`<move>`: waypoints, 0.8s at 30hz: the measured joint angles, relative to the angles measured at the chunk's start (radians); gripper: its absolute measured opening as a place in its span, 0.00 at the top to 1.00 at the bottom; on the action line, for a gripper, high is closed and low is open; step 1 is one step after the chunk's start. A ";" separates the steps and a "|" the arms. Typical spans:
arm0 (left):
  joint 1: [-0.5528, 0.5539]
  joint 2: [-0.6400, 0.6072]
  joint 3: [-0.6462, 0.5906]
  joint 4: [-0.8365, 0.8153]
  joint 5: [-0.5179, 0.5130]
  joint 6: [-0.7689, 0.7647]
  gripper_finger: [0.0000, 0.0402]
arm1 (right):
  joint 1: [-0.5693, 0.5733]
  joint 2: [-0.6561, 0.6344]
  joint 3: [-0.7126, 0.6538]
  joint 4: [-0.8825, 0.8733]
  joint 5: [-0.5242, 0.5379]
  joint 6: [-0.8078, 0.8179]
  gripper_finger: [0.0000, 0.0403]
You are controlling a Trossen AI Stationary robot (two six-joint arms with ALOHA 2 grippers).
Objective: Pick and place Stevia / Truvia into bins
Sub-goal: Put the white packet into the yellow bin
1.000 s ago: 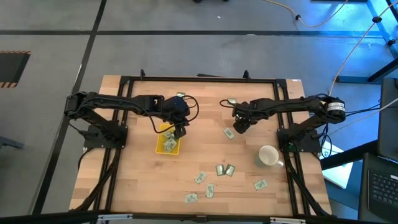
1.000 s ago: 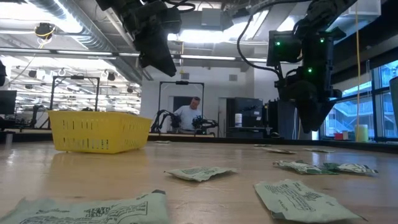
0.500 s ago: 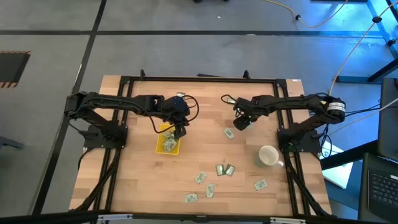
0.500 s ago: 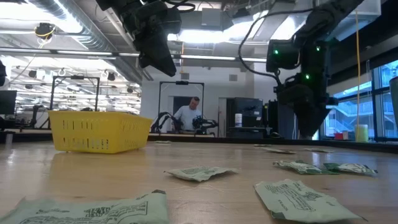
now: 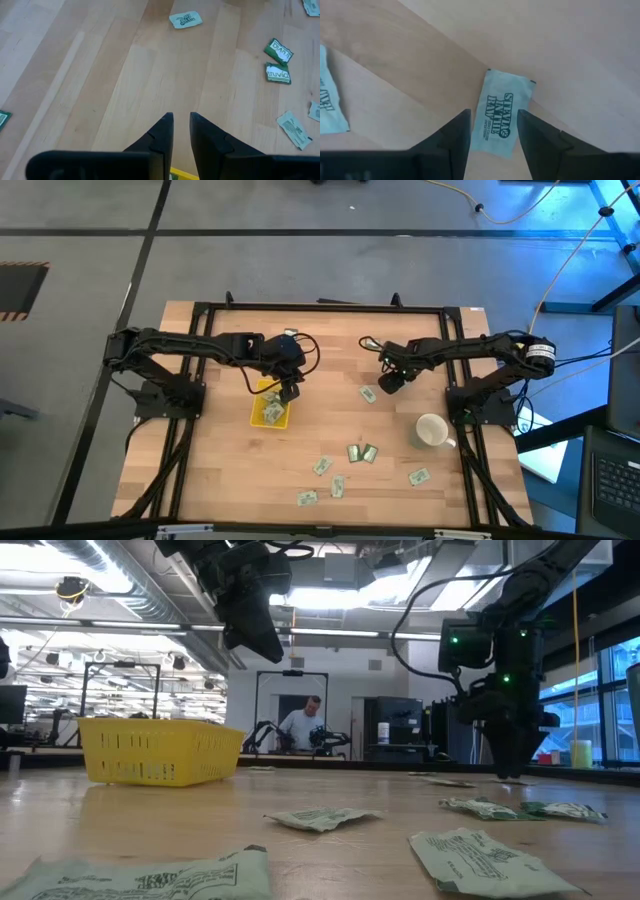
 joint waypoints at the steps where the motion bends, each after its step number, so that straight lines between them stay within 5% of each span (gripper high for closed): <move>1: 0.000 0.000 0.000 0.000 0.000 0.000 0.86 | 0.000 0.000 -0.001 -0.001 0.000 0.000 0.60; 24: 0.000 0.000 0.000 0.000 -0.004 -0.001 0.87 | 0.000 0.001 -0.001 0.000 -0.026 0.025 0.64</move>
